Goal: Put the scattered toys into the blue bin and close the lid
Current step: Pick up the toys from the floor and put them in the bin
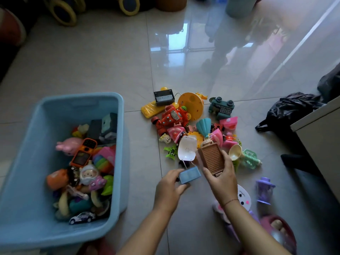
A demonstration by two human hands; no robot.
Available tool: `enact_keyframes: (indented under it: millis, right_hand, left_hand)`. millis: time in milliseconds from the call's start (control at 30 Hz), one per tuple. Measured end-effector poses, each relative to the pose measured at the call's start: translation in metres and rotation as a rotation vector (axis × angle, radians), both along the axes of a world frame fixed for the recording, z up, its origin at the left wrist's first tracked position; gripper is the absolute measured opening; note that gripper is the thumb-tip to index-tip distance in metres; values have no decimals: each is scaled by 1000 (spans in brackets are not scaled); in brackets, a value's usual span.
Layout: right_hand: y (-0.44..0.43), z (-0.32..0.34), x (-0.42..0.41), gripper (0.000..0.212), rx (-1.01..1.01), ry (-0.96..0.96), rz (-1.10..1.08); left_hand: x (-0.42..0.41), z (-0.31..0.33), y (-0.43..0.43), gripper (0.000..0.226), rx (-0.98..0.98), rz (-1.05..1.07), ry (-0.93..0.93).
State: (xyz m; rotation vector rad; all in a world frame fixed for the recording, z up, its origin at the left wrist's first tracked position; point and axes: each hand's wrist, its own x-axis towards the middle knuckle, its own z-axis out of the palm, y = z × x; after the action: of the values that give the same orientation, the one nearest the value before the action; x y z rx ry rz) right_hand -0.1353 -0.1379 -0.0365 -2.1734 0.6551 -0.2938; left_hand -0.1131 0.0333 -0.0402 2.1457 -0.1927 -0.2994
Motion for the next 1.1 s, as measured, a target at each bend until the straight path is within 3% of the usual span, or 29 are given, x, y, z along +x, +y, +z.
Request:
enact_keyframes:
  millis: [233,333,467,667,900,1100]
  right_hand:
    - [97,90,56,79,91,-243,192]
    - [160,119,80,80,177,-293,368]
    - [223,135,114,80,210,-299,477]
    - [242,123,149,86,248,-140,542]
    - [158,68,94,67,52,-230,357]
    - [61,16,64,66,-71,-107,139]
  left_hand:
    - [40,119,73,47,-9,498,-412]
    - [60,137,124,45,28,727,-446]
    - [90,132,183,49,121,898,-333]
    - [143,124,213,79,110,776,-62]
    - [123,113,152,73,78,627,-162]
    - [98,102,39,69,52,307,-243]
